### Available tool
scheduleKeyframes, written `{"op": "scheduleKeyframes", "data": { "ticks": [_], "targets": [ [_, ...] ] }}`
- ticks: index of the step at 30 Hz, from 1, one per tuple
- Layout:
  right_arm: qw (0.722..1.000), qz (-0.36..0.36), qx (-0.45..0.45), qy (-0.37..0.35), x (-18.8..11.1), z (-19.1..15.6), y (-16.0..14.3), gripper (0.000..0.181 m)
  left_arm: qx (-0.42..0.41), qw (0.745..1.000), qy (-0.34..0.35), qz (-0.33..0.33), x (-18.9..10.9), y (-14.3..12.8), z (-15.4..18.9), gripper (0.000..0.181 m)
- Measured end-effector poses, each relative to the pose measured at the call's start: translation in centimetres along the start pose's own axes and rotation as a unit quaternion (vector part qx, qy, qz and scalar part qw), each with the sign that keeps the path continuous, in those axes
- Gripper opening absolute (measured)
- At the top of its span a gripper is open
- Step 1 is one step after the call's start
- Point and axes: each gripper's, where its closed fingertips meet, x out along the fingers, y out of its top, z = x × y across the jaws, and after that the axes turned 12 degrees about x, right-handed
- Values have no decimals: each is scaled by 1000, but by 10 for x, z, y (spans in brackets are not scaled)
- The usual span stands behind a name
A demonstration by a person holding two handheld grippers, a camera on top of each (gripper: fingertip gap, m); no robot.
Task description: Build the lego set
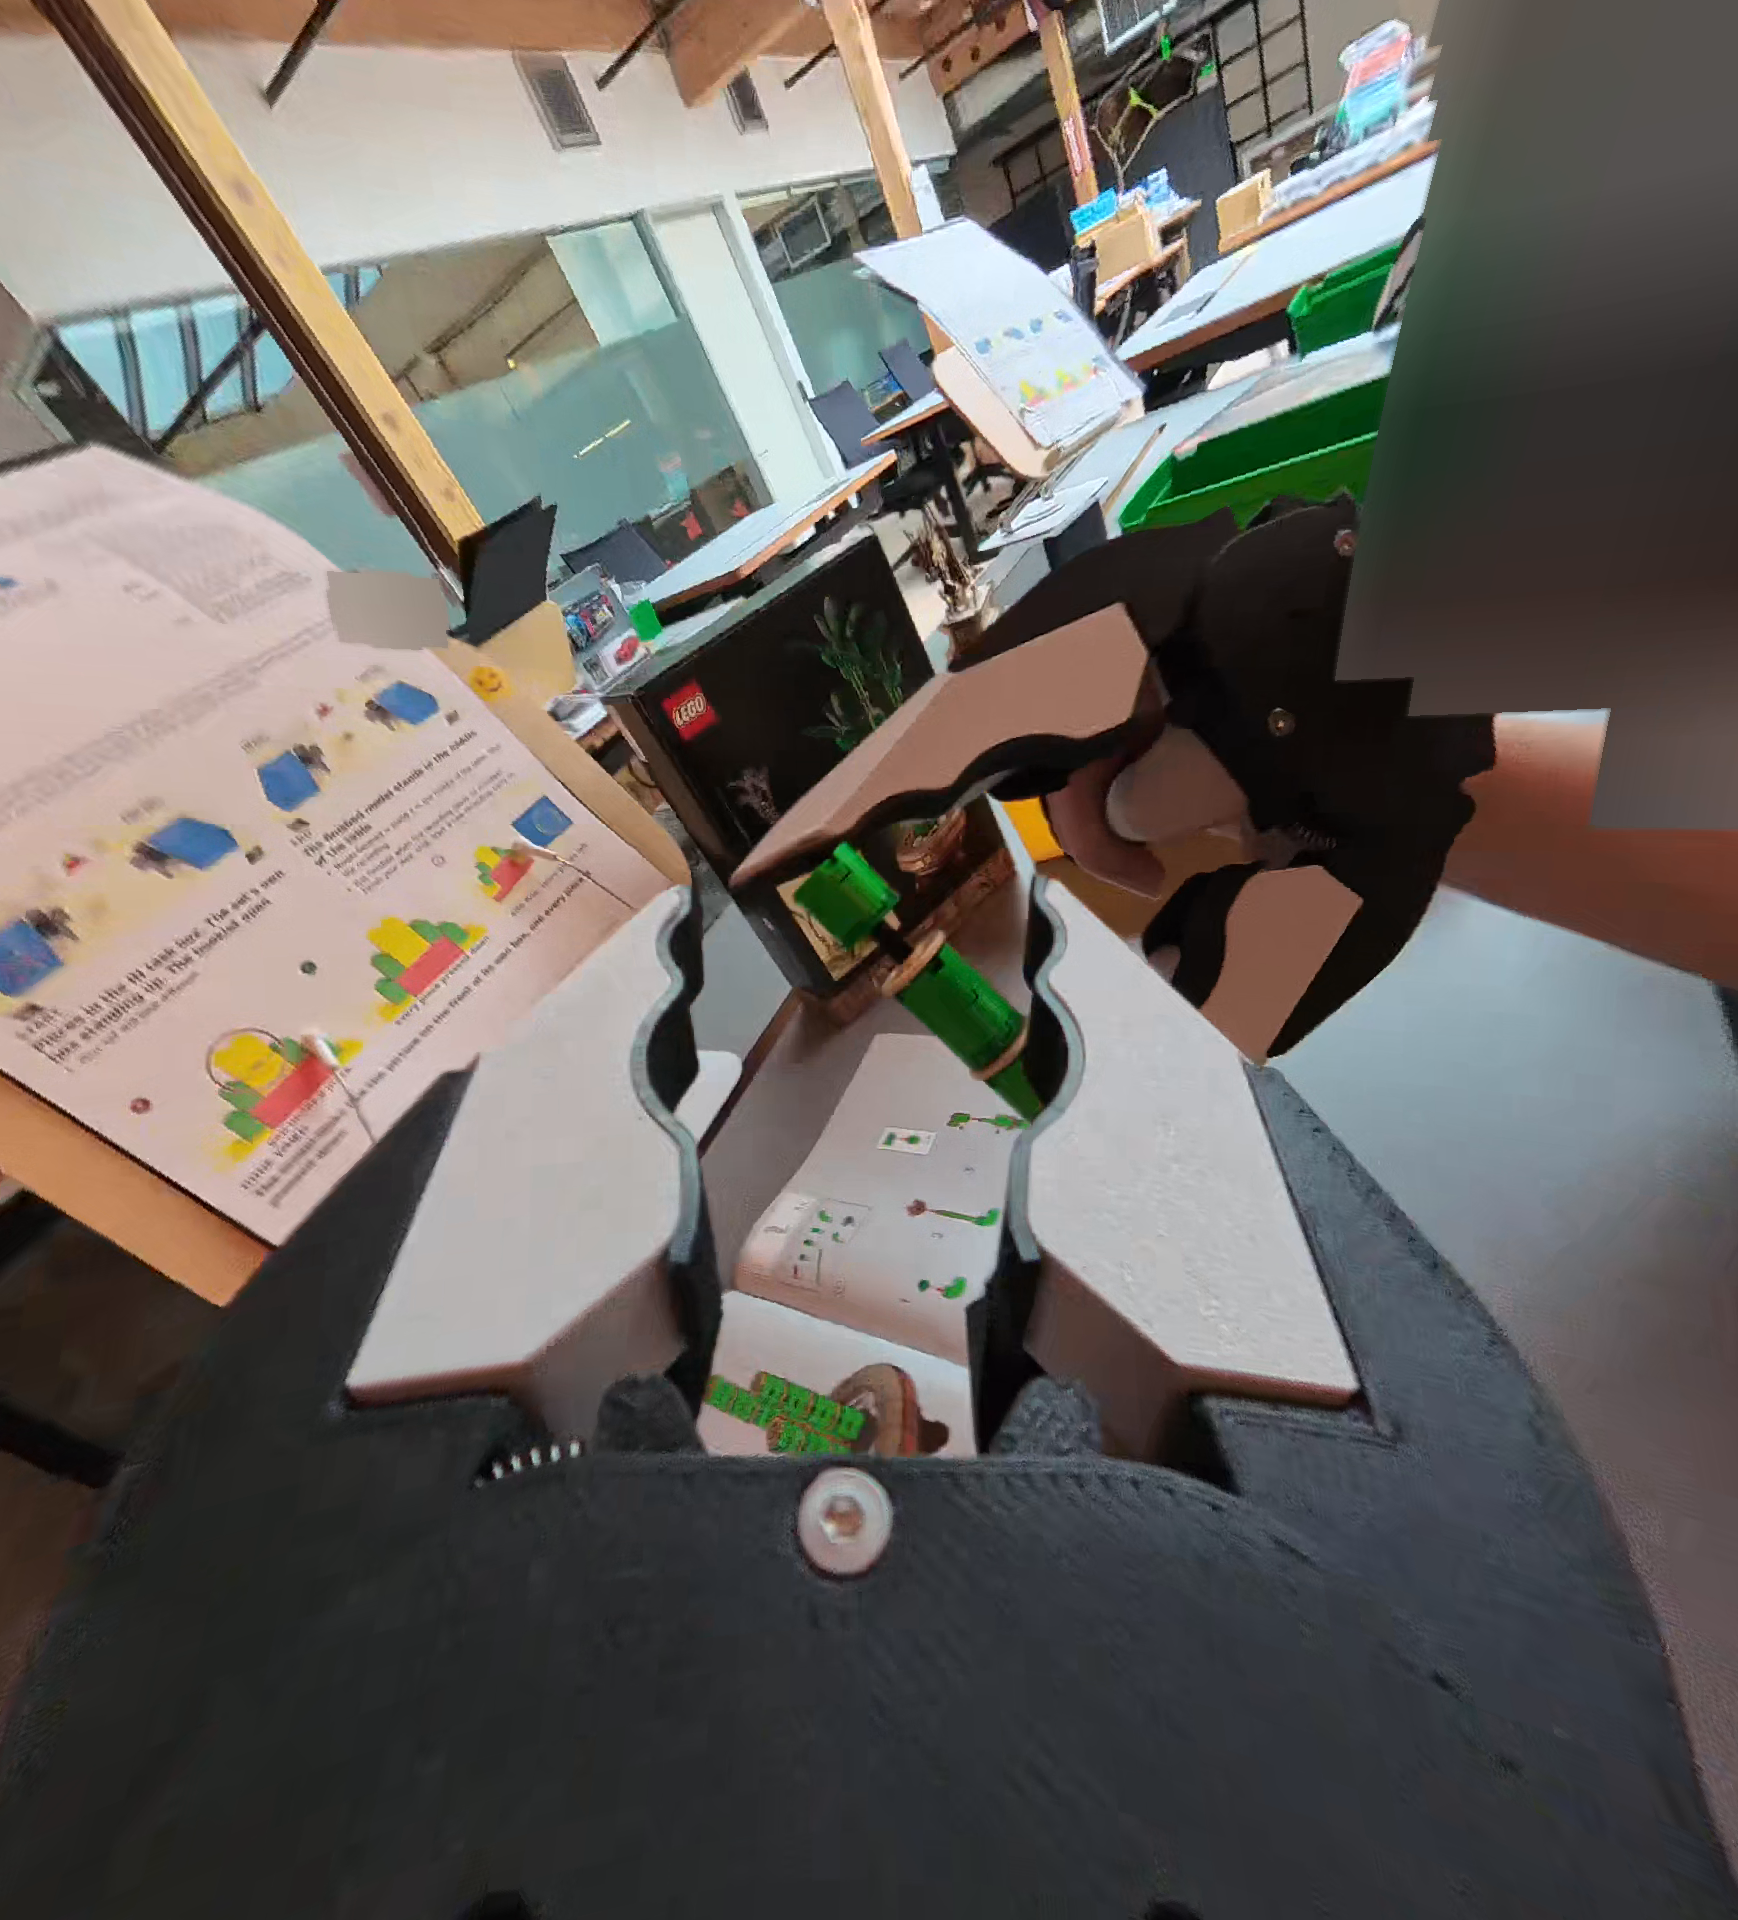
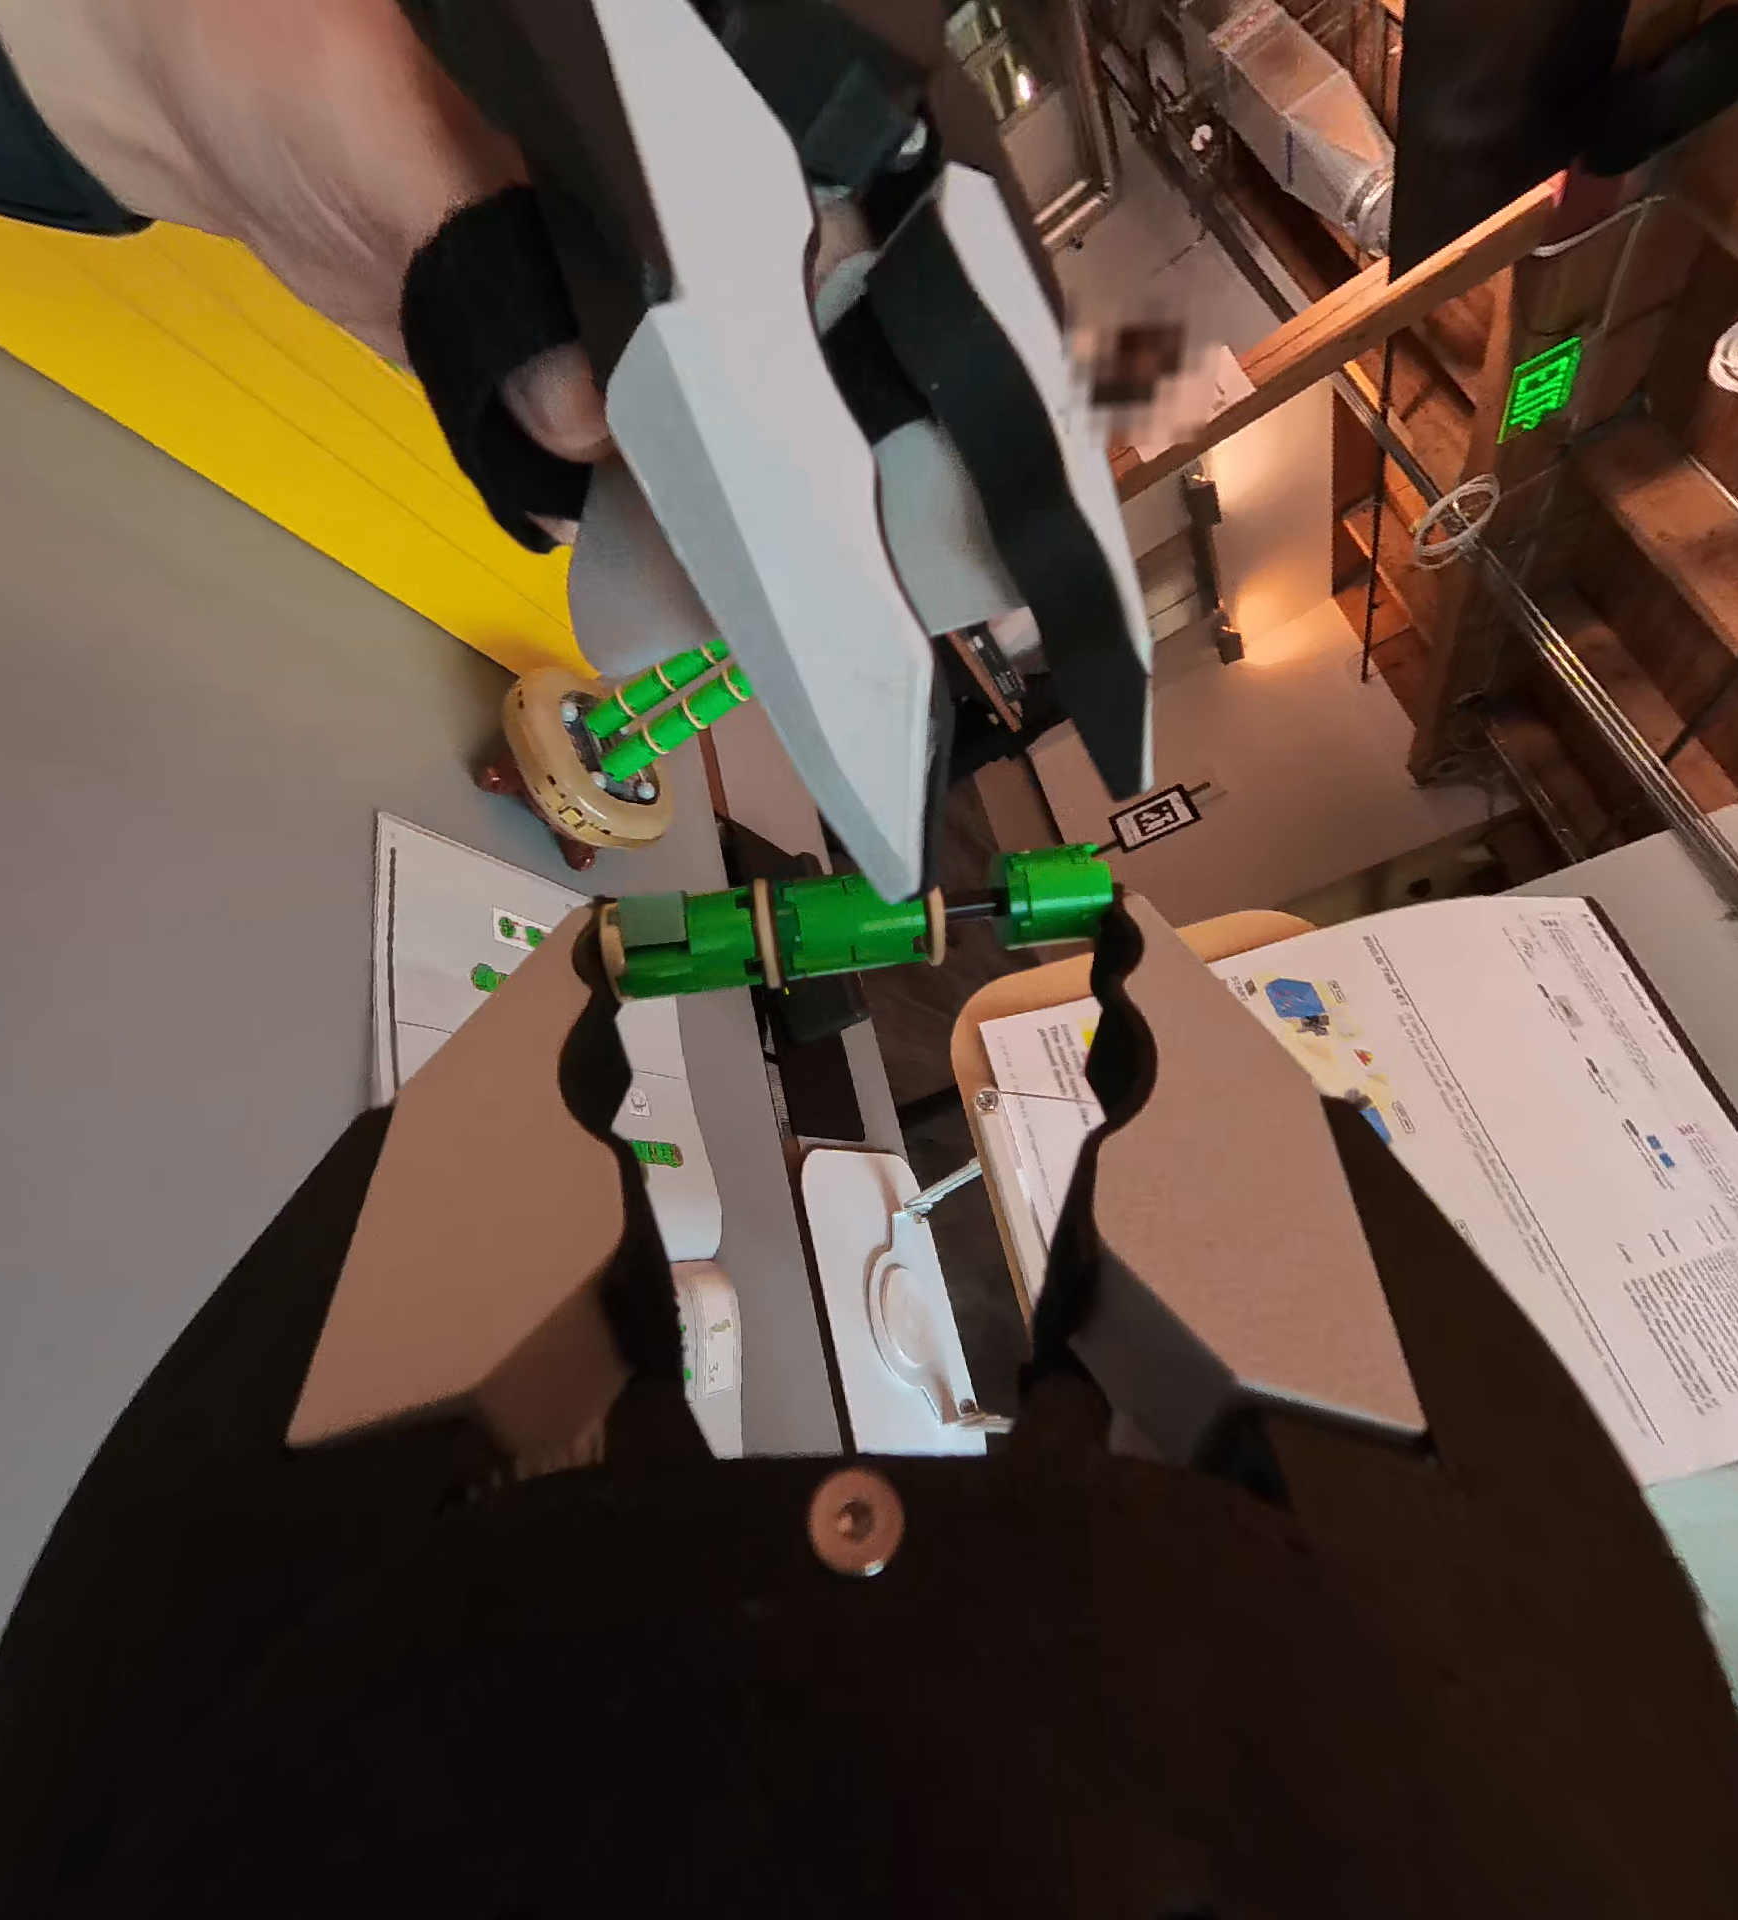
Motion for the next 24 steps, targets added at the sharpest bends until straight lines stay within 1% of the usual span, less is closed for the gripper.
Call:
{"op": "scheduleKeyframes", "data": {
  "ticks": [2,6,11,15,19,22,24],
  "targets": [
    [1000,2,-6,7,-1,-4,4,90,27,1000,-10,-1,2,4,9,66],
    [1000,2,0,17,-3,-6,7,90,41,998,-27,29,2,11,18,49],
    [999,2,18,34,-4,-9,7,91,37,998,-32,32,2,10,19,47],
    [998,23,47,46,-8,-8,14,91,49,998,-16,28,1,7,13,49],
    [995,25,65,67,-10,-12,15,91,40,997,-24,66,1,16,18,45],
    [994,24,73,77,-10,-14,15,90,58,996,-16,61,2,12,19,40],
    [994,29,76,77,-10,-15,16,91,54,997,-18,60,2,12,19,40]
  ]
}}
